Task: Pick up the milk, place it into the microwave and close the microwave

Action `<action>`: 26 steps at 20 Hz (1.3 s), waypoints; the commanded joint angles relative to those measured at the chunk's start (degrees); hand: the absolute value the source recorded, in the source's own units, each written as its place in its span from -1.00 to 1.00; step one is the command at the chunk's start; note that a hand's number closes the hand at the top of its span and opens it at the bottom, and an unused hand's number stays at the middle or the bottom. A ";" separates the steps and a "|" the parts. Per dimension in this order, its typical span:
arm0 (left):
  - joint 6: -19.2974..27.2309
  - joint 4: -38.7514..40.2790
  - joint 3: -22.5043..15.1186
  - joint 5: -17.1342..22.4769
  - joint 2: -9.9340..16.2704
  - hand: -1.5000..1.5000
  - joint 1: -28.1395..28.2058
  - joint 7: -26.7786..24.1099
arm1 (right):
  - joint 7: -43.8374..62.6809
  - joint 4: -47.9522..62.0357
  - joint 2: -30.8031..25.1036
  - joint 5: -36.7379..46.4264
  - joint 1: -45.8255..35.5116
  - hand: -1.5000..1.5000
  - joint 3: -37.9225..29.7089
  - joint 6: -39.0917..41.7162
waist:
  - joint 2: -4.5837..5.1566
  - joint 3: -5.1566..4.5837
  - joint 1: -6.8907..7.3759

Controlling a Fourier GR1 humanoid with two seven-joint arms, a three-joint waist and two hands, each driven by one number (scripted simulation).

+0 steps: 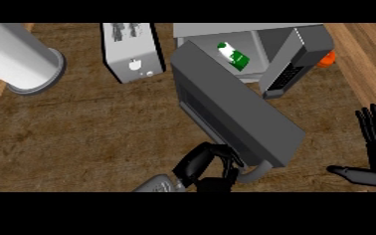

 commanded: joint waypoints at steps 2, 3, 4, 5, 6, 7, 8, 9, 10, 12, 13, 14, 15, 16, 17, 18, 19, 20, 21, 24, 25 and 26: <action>4.25 -0.70 -2.97 5.63 -1.36 1.00 -6.47 0.81 | -0.91 -2.79 -0.27 -2.19 -0.89 -1.00 1.02 6.83 | 0.17 -0.09 -2.41; 5.83 -1.29 -3.21 6.27 -1.36 1.00 -6.63 0.10 | -1.21 -3.73 -0.51 -1.44 -0.54 -1.00 1.82 6.32 | 0.23 -0.13 -3.25; 6.14 0.31 -2.74 7.06 -1.35 1.00 -7.92 -0.22 | -0.50 -4.28 -0.18 -1.40 -1.95 -1.00 2.16 5.28 | 0.52 -0.11 -2.89; 7.38 -0.32 -3.59 7.32 -1.35 1.00 -8.25 0.05 | 0.57 -4.34 -1.37 -2.56 -1.94 -1.00 1.67 6.70 | 0.53 -0.11 -3.95; 7.46 -0.57 -2.99 8.59 -1.35 1.00 -10.16 1.30 | 1.40 -5.16 -1.71 -2.82 -2.69 -1.00 1.83 6.51 | 0.56 -0.13 -4.51; 7.81 0.71 -1.72 9.63 -1.35 1.00 -11.03 1.14 | 1.23 -6.06 -1.11 -2.62 -1.61 -1.00 2.82 6.85 | 0.72 -0.16 -5.47; 8.92 0.35 -2.28 10.08 -1.35 1.00 -11.25 0.81 | 2.04 -7.04 -1.27 -3.07 -3.13 -1.00 2.75 6.25 | 0.78 -0.21 -5.86; 9.36 0.91 -1.84 10.68 -1.36 1.00 -13.06 0.79 | 2.72 -7.23 -0.41 -3.13 -3.07 -1.00 3.48 6.05 | 0.90 -0.14 -5.78; 9.86 1.21 -1.54 10.61 -1.36 1.00 -15.43 1.21 | 3.06 -7.40 -1.07 -3.00 -3.27 -1.00 3.99 6.79 | 0.99 -0.04 -6.24; 12.02 1.16 0.05 11.31 -1.37 1.00 -17.68 -0.34 | 3.94 -8.70 -2.39 -3.12 -3.13 -1.00 4.44 7.31 | 1.00 -0.13 -7.70; 12.08 2.35 0.35 11.83 -1.37 1.00 -18.49 -1.00 | 4.77 -9.34 -2.30 -3.53 -3.94 -1.00 4.71 7.34 | 1.30 -0.13 -7.57; 12.10 2.43 0.63 12.58 -1.38 1.00 -19.83 -0.98 | 4.79 -9.42 -2.97 -3.51 -3.85 -1.00 4.83 7.72 | 1.53 -0.04 -8.24; 13.12 2.74 0.74 13.24 -1.38 1.00 -20.75 -0.08 | 5.60 -10.01 -3.33 -3.55 -4.54 -1.00 5.02 7.40 | 1.60 -0.03 -8.88; 13.23 3.21 0.68 13.61 -1.38 1.00 -21.66 -0.23 | 5.85 -10.82 -2.17 -3.81 -4.96 -1.00 5.68 7.09 | 1.78 -0.01 -9.51; 13.73 3.57 1.19 14.23 -1.38 1.00 -22.48 -0.52 | 5.70 -10.71 -2.77 -4.14 -5.13 -1.00 5.29 7.21 | 2.08 0.09 -9.96; 14.00 4.38 1.65 14.70 -1.38 1.00 -23.38 -0.34 | 6.17 -11.50 -2.78 -4.21 -5.34 -1.00 5.62 7.04 | 2.21 0.05 -10.80; 14.23 4.72 1.49 15.01 -1.38 1.00 -24.47 -0.44 | 6.62 -11.76 -3.10 -4.86 -6.31 -1.00 5.33 7.20 | 2.28 0.11 -10.80; 14.82 5.47 2.08 15.29 -1.38 1.00 -25.90 -0.12 | 6.86 -12.09 -3.60 -5.62 -6.20 -1.00 4.57 6.91 | 2.13 0.14 -11.77; 14.95 5.87 2.64 16.06 -1.39 1.00 -26.52 -0.55 | 7.18 -12.36 -3.66 -5.74 -6.73 -1.00 4.93 7.27 | 2.49 0.15 -11.65; 15.41 7.48 2.98 16.87 -1.39 1.00 -29.90 -0.11 | 8.34 -13.36 -3.94 -6.89 -8.12 -1.00 5.53 8.69 | 2.85 0.31 -12.64; 15.60 8.48 3.32 17.42 -1.39 1.00 -29.69 -0.54 | 8.82 -13.63 -4.32 -7.41 -8.62 -1.00 5.38 8.96 | 3.29 0.28 -12.83; 15.68 8.09 3.35 18.45 -1.39 1.00 -30.65 0.28 | 9.29 -14.11 -4.60 -7.58 -9.60 -1.00 5.69 9.39 | 3.26 0.30 -13.04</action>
